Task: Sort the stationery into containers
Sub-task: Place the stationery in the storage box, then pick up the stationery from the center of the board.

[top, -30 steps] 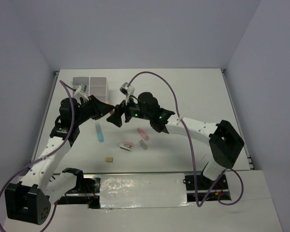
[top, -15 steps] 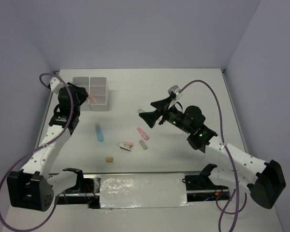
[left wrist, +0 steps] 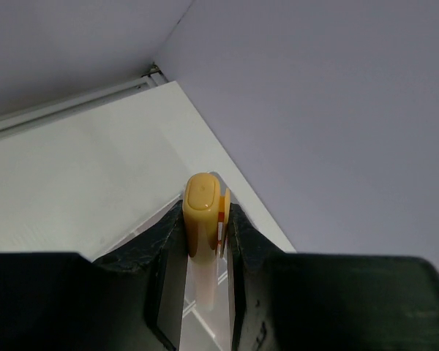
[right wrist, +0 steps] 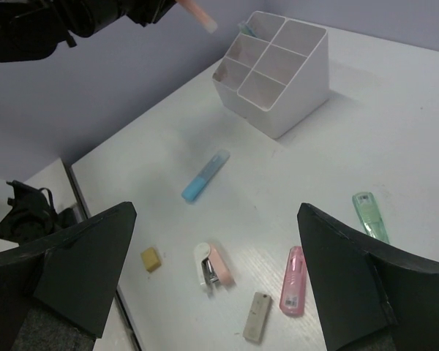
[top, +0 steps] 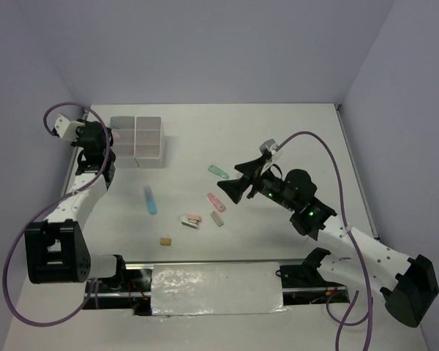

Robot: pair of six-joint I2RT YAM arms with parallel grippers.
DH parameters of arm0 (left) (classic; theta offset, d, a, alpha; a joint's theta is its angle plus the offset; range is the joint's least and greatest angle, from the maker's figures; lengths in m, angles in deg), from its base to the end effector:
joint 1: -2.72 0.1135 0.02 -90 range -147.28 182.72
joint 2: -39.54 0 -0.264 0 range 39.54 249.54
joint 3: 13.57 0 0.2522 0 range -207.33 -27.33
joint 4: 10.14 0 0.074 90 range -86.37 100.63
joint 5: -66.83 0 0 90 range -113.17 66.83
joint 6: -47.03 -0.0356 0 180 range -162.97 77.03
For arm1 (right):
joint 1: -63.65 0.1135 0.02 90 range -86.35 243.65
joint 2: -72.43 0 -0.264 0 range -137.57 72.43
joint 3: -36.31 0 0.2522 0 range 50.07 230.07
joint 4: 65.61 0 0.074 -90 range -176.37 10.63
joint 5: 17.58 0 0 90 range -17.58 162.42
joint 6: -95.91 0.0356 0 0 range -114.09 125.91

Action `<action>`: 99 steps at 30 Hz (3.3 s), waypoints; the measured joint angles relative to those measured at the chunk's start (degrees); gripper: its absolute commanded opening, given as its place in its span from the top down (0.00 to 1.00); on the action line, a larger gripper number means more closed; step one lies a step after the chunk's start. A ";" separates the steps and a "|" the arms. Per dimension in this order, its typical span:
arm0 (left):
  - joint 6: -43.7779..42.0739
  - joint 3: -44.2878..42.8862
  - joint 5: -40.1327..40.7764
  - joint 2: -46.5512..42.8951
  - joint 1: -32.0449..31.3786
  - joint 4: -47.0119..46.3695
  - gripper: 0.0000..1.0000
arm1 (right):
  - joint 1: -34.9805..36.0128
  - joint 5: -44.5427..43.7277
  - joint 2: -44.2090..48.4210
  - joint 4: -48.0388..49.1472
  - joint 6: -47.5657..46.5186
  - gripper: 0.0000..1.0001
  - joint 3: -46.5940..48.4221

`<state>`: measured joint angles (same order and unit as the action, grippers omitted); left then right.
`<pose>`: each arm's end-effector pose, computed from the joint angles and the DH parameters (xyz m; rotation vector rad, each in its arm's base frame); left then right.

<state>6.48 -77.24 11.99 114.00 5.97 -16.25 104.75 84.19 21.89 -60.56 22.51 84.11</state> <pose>0.2981 0.0375 0.3122 -1.1097 1.2057 -0.1103 0.1557 0.1454 0.3097 -0.5077 1.5284 0.9490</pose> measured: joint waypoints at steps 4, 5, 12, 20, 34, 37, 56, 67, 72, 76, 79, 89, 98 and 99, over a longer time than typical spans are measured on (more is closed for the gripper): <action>-0.61 -0.11 0.04 4.37 0.22 -5.35 1.00 | 0.00 1.07 0.63 -0.22 0.00 0.00 0.00; -1.05 -0.17 -0.02 5.51 0.22 -5.99 1.00 | 0.00 1.16 0.74 -0.20 0.00 0.00 0.00; -1.77 -0.46 -0.42 11.63 0.35 -9.84 0.96 | 0.00 2.01 0.55 -0.48 -0.24 0.00 0.02; -2.73 -1.36 -0.96 16.04 1.25 -14.99 0.88 | 0.00 2.49 -0.87 -0.39 -1.05 0.00 0.02; -1.86 -1.09 -3.17 22.12 2.14 -18.82 0.35 | 0.00 4.66 -5.22 0.09 -1.55 0.00 0.85; -1.05 -0.85 -3.19 22.12 2.16 -19.34 0.20 | 0.00 4.96 -6.05 0.09 -1.62 0.00 1.42; 3.32 -31.45 -4.11 1.46 2.36 34.23 0.01 | 13.14 -17.70 -51.19 -27.80 4.35 0.01 50.25; -8.09 -25.27 -13.84 -23.15 3.04 58.14 0.01 | 24.35 -27.21 -82.84 -50.07 6.29 0.22 81.29; -13.22 -18.73 -17.51 -28.17 3.04 59.25 0.01 | 25.46 -25.90 -85.96 -52.92 6.54 0.29 86.01; -15.50 -15.39 -19.21 -27.61 3.04 59.58 0.01 | 25.46 -25.81 -88.24 -53.77 7.02 0.31 88.02; -16.74 -14.01 -19.63 -26.36 3.04 59.63 0.01 | 25.46 -25.75 -89.29 -54.34 7.61 0.35 87.21; -18.12 -11.93 -20.04 -27.47 3.04 59.19 0.01 | 25.24 -25.68 -89.88 -55.01 4.92 0.64 85.79; -19.52 -9.92 -23.34 -28.65 3.04 57.33 0.01 | 24.63 -24.26 -86.14 -47.95 -6.95 1.00 78.25; -19.54 -9.42 -24.28 -28.65 3.04 57.11 0.01 | 24.48 -24.33 -83.95 -46.51 -8.79 1.00 74.31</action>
<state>-13.06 -86.66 -12.29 85.34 9.01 40.86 129.23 59.86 -62.07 -107.07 13.72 158.42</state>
